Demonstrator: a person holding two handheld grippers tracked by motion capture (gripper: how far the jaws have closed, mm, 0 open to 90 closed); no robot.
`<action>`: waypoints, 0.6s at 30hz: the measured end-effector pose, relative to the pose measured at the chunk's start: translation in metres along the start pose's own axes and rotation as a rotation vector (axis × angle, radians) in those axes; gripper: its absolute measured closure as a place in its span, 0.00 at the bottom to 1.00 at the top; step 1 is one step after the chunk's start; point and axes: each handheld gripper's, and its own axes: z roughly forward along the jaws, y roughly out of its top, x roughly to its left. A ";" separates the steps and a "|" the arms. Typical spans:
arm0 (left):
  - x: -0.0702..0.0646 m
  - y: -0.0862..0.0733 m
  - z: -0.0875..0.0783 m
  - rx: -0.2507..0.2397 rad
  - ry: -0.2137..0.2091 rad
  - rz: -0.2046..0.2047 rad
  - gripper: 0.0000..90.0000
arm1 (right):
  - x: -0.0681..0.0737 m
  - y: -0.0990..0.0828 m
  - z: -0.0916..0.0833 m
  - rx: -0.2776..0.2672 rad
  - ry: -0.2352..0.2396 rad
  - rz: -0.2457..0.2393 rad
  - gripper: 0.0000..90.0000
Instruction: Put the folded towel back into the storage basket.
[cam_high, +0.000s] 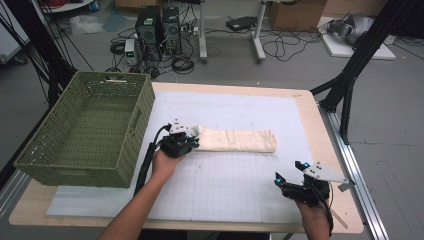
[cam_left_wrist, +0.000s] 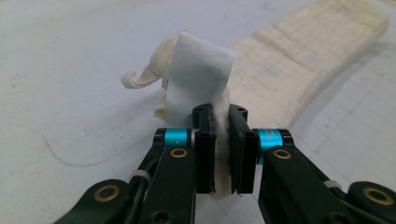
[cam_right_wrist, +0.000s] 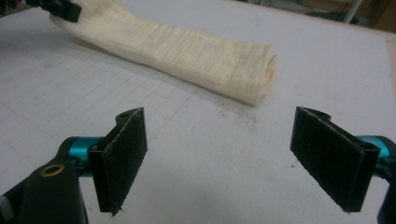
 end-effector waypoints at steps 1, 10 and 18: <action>-0.001 -0.001 -0.004 -0.009 -0.003 0.002 0.91 | 0.000 0.000 0.001 0.002 -0.001 -0.004 0.19; -0.007 -0.008 -0.031 -0.060 -0.022 0.026 0.91 | 0.004 0.002 0.002 0.004 0.004 -0.014 0.19; -0.002 -0.030 -0.047 -0.064 -0.017 -0.012 0.91 | 0.006 0.004 0.005 -0.007 0.009 -0.020 0.20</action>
